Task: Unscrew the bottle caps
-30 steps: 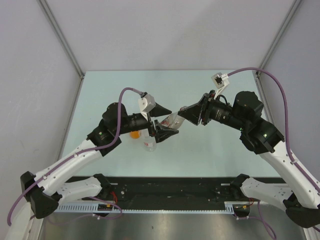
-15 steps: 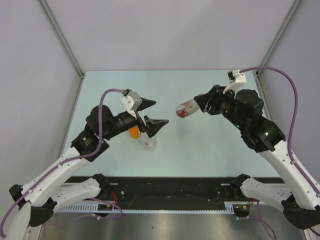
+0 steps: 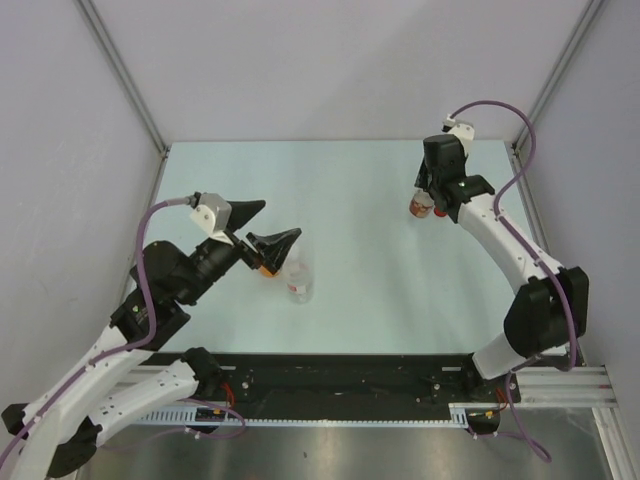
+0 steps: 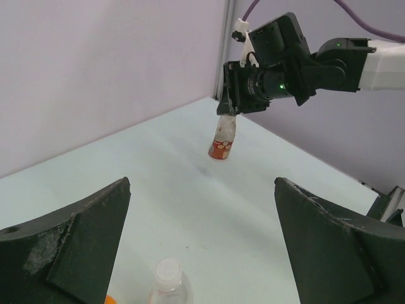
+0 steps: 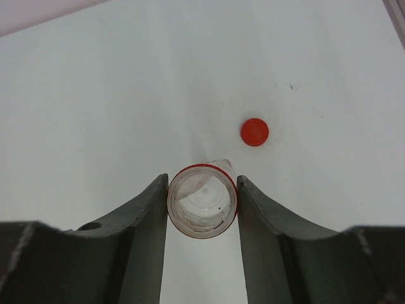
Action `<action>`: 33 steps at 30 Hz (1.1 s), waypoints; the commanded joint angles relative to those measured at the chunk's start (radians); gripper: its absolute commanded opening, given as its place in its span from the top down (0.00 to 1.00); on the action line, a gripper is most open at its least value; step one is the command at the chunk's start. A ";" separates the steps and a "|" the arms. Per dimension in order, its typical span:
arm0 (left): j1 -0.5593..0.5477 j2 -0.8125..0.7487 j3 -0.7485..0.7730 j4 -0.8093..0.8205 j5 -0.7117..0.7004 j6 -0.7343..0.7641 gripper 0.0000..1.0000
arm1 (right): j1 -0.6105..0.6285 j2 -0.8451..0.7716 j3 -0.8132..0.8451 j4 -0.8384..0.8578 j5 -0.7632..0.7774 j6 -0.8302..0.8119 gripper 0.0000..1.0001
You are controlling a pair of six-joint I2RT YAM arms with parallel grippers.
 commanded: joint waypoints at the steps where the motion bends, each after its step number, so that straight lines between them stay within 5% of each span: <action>1: 0.003 -0.005 -0.024 -0.039 -0.067 -0.030 0.00 | -0.034 0.054 0.084 0.083 0.031 -0.002 1.00; 17: 0.003 -0.067 -0.121 -0.021 -0.073 -0.049 0.00 | -0.027 0.314 0.086 0.261 0.041 -0.045 1.00; 33: 0.003 -0.071 -0.161 -0.013 -0.058 -0.047 0.00 | -0.021 0.390 0.086 0.307 0.048 -0.065 1.00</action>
